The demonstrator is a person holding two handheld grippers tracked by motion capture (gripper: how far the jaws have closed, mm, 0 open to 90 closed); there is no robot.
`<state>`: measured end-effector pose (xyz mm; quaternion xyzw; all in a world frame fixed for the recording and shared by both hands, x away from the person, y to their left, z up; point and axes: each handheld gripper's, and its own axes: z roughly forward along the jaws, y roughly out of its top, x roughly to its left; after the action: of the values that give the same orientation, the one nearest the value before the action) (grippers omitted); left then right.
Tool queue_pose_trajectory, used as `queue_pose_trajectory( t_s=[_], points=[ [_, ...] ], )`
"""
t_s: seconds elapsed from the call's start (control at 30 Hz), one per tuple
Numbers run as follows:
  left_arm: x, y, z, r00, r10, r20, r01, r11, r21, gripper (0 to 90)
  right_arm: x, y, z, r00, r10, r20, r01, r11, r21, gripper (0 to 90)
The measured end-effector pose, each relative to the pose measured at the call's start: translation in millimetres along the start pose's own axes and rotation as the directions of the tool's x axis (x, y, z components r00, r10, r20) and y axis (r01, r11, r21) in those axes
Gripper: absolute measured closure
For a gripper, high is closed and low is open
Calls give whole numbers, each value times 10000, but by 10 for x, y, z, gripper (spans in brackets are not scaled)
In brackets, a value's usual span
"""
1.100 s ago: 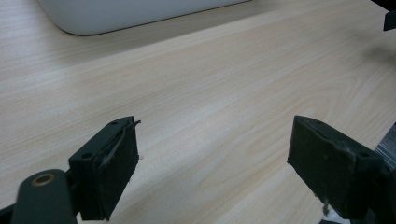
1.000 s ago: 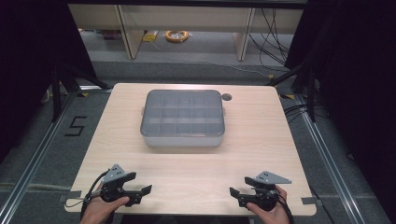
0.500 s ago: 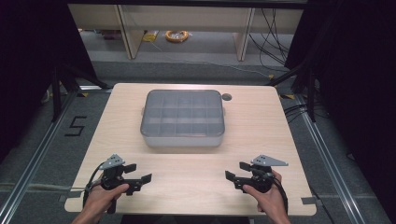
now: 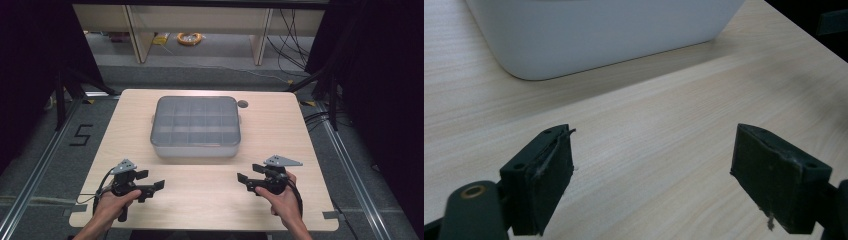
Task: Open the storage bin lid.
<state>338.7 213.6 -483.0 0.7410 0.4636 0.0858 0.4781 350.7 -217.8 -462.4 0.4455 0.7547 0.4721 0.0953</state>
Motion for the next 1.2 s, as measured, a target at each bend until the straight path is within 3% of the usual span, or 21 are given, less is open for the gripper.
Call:
queue_pose_trajectory(
  t_s=[0.07, 0.1, 0.13, 0.23, 0.4, 0.47, 0.57, 0.6, 0.8, 0.83, 1.0, 1.13, 1.17, 1.2],
  points=[
    [25, 16, 14, 10000, -30, -60, 30, 10000, 4, 160, -23, 35, 23, 9998, -127, 184, 128, 9999, -45, 257],
    [40, 23, 24, 10000, -60, -76, 60, 10000, -13, 160, -35, 58, 14, 9999, -107, 46, 107, 9999, -58, 257],
    [40, 23, 24, 10000, -60, -76, 60, 10000, -13, 160, -22, 71, 28, 9996, 298, 9, -298, 9995, -91, 257],
    [69, 52, 47, 9996, -265, -80, 265, 9996, -27, 160, -103, 144, 61, 9998, 190, -40, -191, 9997, -163, 257],
    [98, 132, 55, 9997, -172, -160, 170, 9998, -131, 160, -158, 235, 94, 9997, 245, -49, -246, 9995, -203, 258],
    [134, 224, 52, 9994, -165, -297, 154, 9992, -373, 164, -202, 321, 116, 9988, 479, -103, -482, 9984, -311, 258],
    [173, 295, 38, 9992, -99, -385, 83, 9991, -424, 165, -272, 407, 162, 9994, 323, -132, -326, 9991, -271, 257],
    [208, 355, 37, 9988, -246, -417, 223, 9982, -551, 165, -273, 427, 183, 9977, 670, -128, -672, 9975, -197, 258],
    [300, 500, 67, 9978, -528, -395, 497, 9958, -767, 168, -397, 511, 291, 9983, 578, 31, -578, 9982, -184, 261],
    [333, 543, 84, 9973, -594, -428, 558, 9951, -815, 174, -433, 546, 336, 9967, 805, -116, -807, 9965, -195, 268],
    [403, 635, 130, 9970, -706, -329, 681, 9952, -703, 180, -547, 665, 412, 9971, 759, -21, -759, 9970, -152, 269],
    [473, 726, 195, 9956, -866, -360, 840, 9941, -683, 185, -618, 781, 454, 9901, 1401, -119, -1403, 9898, -229, 273],
    [494, 746, 213, 9950, -922, -383, 895, 9938, -663, 191, -663, 808, 474, 9937, 1106, -183, -1112, 9932, -347, 274],
    [541, 790, 257, 9934, -1085, -375, 1063, 9927, -576, 194, -671, 831, 492, 9922, 1233, -174, -1238, 9918, -305, 280]
  ],
)
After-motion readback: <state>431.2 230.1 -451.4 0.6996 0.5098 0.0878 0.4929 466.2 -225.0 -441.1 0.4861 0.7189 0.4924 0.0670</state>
